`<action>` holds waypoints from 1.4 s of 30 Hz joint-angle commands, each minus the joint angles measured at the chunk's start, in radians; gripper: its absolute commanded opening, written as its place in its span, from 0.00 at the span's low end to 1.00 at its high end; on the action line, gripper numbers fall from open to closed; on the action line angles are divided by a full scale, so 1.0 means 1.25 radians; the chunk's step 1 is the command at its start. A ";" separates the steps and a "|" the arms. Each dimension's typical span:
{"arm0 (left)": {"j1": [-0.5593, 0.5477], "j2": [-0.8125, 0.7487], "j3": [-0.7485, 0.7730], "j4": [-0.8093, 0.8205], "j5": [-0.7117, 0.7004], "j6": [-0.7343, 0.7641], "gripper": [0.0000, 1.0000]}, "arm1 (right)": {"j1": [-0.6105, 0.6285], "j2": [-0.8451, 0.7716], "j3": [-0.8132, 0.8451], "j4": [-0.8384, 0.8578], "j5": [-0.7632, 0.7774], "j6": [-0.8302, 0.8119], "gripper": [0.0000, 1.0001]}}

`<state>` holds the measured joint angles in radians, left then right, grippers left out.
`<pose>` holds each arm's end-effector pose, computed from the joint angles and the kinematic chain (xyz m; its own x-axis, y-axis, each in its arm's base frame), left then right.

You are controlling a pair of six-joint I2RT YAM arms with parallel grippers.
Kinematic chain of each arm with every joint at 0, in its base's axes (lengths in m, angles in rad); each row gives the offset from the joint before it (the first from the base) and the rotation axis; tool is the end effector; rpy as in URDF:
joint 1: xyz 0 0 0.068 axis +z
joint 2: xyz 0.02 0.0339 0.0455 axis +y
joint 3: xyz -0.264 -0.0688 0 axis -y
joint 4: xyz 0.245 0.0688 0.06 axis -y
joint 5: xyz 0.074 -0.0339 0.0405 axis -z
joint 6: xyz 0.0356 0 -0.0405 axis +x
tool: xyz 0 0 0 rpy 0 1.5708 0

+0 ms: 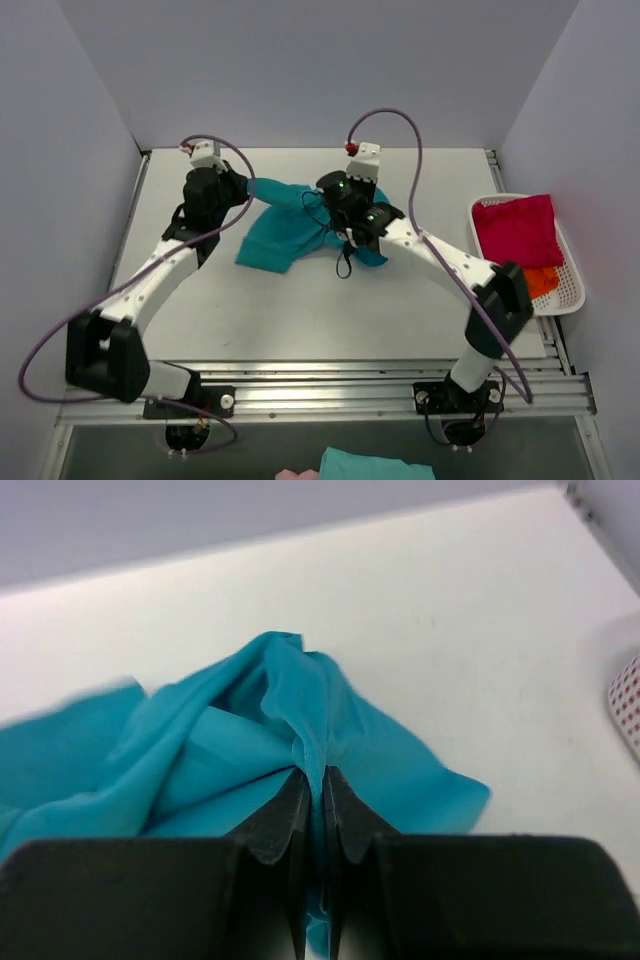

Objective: Fold and stack the t-shirts
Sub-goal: Flatten the tshirt out

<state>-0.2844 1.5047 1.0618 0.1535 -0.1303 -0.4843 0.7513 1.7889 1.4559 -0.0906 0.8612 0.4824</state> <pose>0.3415 -0.0950 0.2949 -0.3163 -0.3885 -0.8655 0.0129 0.9105 -0.4134 0.3231 0.2648 0.3079 -0.2380 0.1913 -0.9522 0.1931 0.9702 0.1467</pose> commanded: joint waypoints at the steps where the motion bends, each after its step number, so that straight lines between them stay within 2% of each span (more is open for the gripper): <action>1: -0.062 -0.230 0.006 -0.087 -0.114 0.055 0.02 | 0.058 -0.233 -0.048 0.024 0.129 -0.054 0.00; 4: -0.095 -0.344 0.024 -0.185 -0.151 0.067 0.02 | 0.135 -0.393 -0.101 0.097 0.125 -0.166 0.00; 6: -0.126 -0.448 0.056 -0.249 -0.158 0.072 0.02 | 0.200 -0.466 -0.115 0.141 0.073 -0.218 0.00; 8: -0.147 -0.530 0.084 -0.305 -0.161 0.083 0.02 | 0.236 -0.569 -0.130 0.162 -0.003 -0.277 0.00; 9: -0.164 -0.552 0.117 -0.321 -0.158 0.087 0.02 | 0.257 -0.598 -0.130 0.161 -0.105 -0.286 0.00; 12: -0.173 -0.619 0.181 -0.378 -0.141 0.095 0.02 | 0.264 -0.692 -0.119 0.139 -0.311 -0.295 0.00; 15: -0.174 -0.650 0.221 -0.414 -0.175 0.111 0.02 | 0.264 -0.751 -0.102 0.115 -0.382 -0.306 0.00; 18: -0.174 -0.650 0.265 -0.437 -0.201 0.121 0.02 | 0.264 -0.767 -0.100 0.104 -0.357 -0.322 0.01; 19: -0.174 -0.647 0.278 -0.439 -0.201 0.122 0.02 | 0.264 -0.770 -0.098 0.092 -0.335 -0.320 0.07; 22: -0.174 -0.642 0.286 -0.441 -0.193 0.122 0.02 | 0.264 -0.770 -0.113 0.090 -0.329 -0.317 0.13; 25: -0.174 -0.641 0.280 -0.435 -0.206 0.126 0.02 | 0.263 -0.762 -0.130 0.087 -0.303 -0.316 0.14; 26: -0.174 -0.638 0.278 -0.433 -0.206 0.126 0.02 | 0.263 -0.756 -0.131 0.086 -0.295 -0.316 0.13; 28: -0.174 -0.636 0.278 -0.432 -0.204 0.128 0.02 | 0.264 -0.753 -0.135 0.082 -0.279 -0.321 0.00; 35: -0.174 -0.626 0.266 -0.422 -0.194 0.136 0.02 | 0.264 -0.768 -0.162 0.104 -0.262 -0.318 0.00; 36: -0.174 -0.621 0.264 -0.422 -0.193 0.137 0.02 | 0.264 -0.765 -0.165 0.100 -0.262 -0.311 0.03; 37: -0.174 -0.617 0.260 -0.423 -0.185 0.137 0.02 | 0.264 -0.759 -0.177 0.099 -0.263 -0.289 0.18; 38: -0.174 -0.614 0.248 -0.422 -0.184 0.136 0.02 | 0.264 -0.725 -0.184 0.096 -0.257 -0.276 0.62; 40: -0.174 -0.605 0.229 -0.410 -0.182 0.131 0.02 | 0.264 -0.666 -0.196 0.076 -0.257 -0.227 0.98; 42: -0.174 -0.599 0.194 -0.390 -0.182 0.124 0.02 | 0.264 -0.544 -0.206 0.049 -0.236 -0.171 1.00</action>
<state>-0.4984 0.7284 1.3464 -0.3870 -0.3664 -0.3317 1.0756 0.9161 1.2366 -0.0002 0.5327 0.1669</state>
